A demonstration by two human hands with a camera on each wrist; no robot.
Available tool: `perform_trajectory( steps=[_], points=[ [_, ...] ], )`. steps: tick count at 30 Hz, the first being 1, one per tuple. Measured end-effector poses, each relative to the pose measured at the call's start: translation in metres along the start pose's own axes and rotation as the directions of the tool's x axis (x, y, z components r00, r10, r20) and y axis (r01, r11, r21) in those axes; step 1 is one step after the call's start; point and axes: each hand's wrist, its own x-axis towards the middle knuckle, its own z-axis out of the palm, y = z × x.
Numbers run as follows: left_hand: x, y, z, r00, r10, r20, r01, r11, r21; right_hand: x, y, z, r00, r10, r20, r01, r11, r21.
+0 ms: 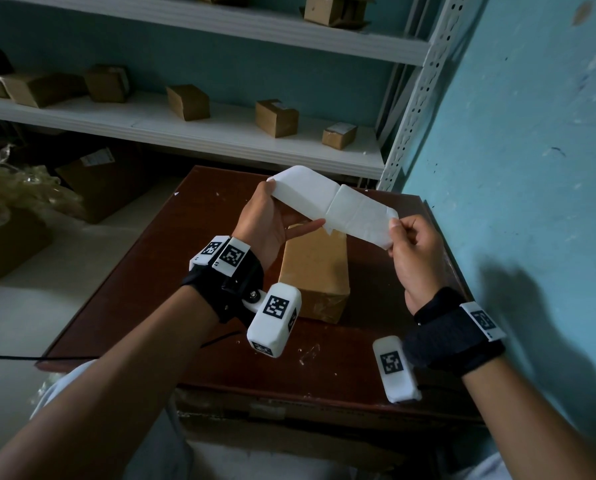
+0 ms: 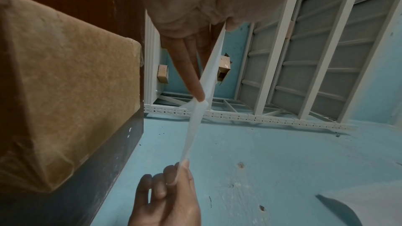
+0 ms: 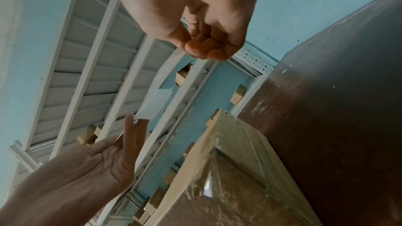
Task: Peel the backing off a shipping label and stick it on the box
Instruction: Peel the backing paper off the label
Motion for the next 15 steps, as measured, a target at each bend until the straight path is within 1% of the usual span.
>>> perform_trajectory(
  steps=[15],
  points=[
    [0.0026, -0.0025, -0.0023, 1.0, 0.002, -0.005, -0.002, 0.999, 0.033, 0.0015, 0.0022, -0.0015, 1.0, 0.003, -0.013, -0.004, 1.0, -0.006]
  ],
)
